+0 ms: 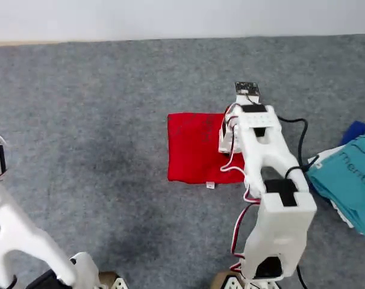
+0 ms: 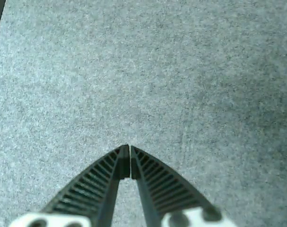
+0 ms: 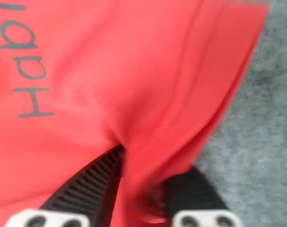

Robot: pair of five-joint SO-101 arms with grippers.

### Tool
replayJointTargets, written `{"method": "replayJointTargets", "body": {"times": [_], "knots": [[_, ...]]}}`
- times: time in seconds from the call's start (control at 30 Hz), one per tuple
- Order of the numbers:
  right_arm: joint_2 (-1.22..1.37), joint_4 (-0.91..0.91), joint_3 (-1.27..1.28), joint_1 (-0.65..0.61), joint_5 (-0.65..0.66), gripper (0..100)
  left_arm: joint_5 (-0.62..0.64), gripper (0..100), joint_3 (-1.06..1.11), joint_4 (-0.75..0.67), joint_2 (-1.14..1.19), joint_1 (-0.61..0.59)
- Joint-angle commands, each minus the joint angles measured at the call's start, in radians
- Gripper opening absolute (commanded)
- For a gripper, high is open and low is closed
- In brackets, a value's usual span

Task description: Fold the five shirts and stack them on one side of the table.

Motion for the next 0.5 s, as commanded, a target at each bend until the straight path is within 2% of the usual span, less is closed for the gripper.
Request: {"method": "replayJointTargets", "body": {"times": [0.0, 0.1, 0.27, 0.47], "knots": [[0.007, 0.081, -0.110, 0.050, 0.068, 1.3, -0.009, 1, -0.001, 0.017, -0.020, -0.003], [0.007, 0.130, -0.183, 0.122, 0.170, 0.9, -0.008, 1, -0.001, 0.017, -0.018, -0.003], [0.038, 0.068, -0.328, 0.239, 0.552, 1.0, -0.008, 1, -0.001, 0.018, -0.021, -0.006], [0.165, -0.005, -0.516, 0.239, 1.028, 1.0, -0.006, 1, -0.001, 0.018, -0.026, -0.006]]}}
